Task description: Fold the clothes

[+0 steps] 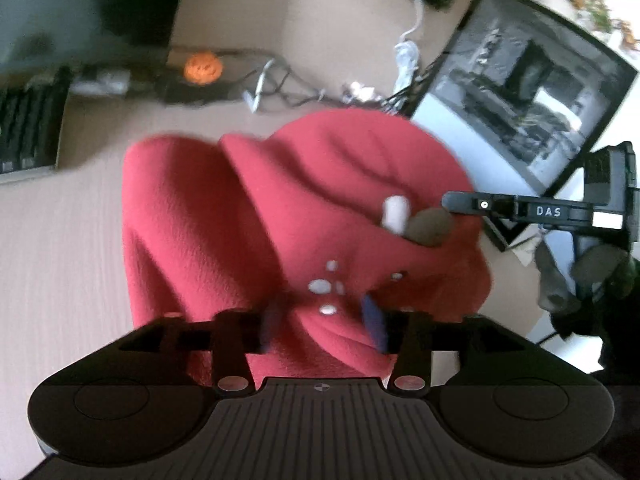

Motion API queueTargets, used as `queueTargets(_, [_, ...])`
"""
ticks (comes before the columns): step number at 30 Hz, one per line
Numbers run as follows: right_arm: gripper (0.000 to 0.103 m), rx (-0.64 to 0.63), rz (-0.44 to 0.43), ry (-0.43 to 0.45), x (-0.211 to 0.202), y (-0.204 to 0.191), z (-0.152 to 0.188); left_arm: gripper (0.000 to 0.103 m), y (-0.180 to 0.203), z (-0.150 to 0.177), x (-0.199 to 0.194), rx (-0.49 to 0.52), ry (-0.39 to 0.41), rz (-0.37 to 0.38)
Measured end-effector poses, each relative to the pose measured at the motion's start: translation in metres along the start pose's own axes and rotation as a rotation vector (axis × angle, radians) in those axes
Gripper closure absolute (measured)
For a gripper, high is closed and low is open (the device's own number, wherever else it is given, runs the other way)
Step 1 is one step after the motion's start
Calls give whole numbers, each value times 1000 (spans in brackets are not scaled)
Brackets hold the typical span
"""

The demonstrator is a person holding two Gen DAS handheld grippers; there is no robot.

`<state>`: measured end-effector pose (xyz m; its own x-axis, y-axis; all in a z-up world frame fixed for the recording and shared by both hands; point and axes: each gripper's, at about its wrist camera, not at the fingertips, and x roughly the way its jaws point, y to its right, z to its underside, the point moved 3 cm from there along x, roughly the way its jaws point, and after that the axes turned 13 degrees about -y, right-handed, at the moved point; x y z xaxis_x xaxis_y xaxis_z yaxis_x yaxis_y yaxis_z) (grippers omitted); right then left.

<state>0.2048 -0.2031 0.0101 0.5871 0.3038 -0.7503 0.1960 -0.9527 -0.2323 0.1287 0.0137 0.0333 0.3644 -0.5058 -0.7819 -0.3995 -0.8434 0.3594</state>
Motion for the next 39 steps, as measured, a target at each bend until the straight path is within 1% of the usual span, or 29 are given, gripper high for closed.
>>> queueTargets(1, [0,4,15,20,0,0,-5,31,3,-3,-9,17,22,1])
queueTargets(2, [0,7,31,40,0,-1,-9,26,7,-8,-16,29,52,-1])
queueTargets(3, [0,11,46,60,0,-1,-14,17,10,-13,-21,35,84,-4])
queueTargets(4, [0,15,62,80,1,-1,-19,12,13,-19,-25,40,119,-7])
queueTargets(6, [0,22,93,121,1,-2,-28,10,20,-30,-29,48,185,-11])
queueTargets(8, [0,29,123,161,1,-2,-37,10,27,-42,-23,52,238,-2])
queueTargets(10, [0,75,171,120,23,4,-39,9,33,-51,-6,55,259,21])
queueTargets(11, [0,98,198,90,38,8,-39,9,33,-53,6,50,245,28])
queueTargets(12, [0,117,224,47,55,16,-34,9,31,-54,20,40,213,29])
queueTargets(14, [0,163,266,-42,90,37,-22,9,24,-49,50,16,133,4])
queueTargets(15, [0,209,244,-72,101,50,-16,9,21,-43,62,17,111,-8])
queueTargets(17, [0,360,105,-69,101,77,-9,9,20,-36,68,55,126,-18])
queueTargets(19, [0,383,88,-66,89,84,-8,9,21,-34,66,55,127,-17])
queueTargets(22, [0,274,136,16,54,68,-16,9,19,-39,58,14,106,-9])
queueTargets(23, [0,226,124,51,38,58,-20,9,19,-40,52,-5,97,-5])
queueTargets(25, [0,136,57,94,11,36,-24,8,20,-39,35,-29,90,40])
queueTargets(27, [0,37,11,101,-6,18,-21,6,21,-37,19,-42,85,95])
queueTargets(29, [0,-37,31,55,1,8,-7,5,21,-30,13,-34,62,128])
queueTargets(32, [0,-38,135,-99,43,15,18,5,14,-17,25,-48,10,115])
queueTargets(33, [0,5,103,-90,48,20,24,5,12,-14,32,-62,-11,109])
queueTargets(35, [0,70,58,-94,50,27,24,5,15,-10,37,-52,-21,84])
queueTargets(38, [0,-3,69,-121,47,19,20,5,21,-9,39,-26,-28,46])
queueTargets(39, [0,-13,71,-139,47,17,18,5,21,-10,38,-28,-34,43])
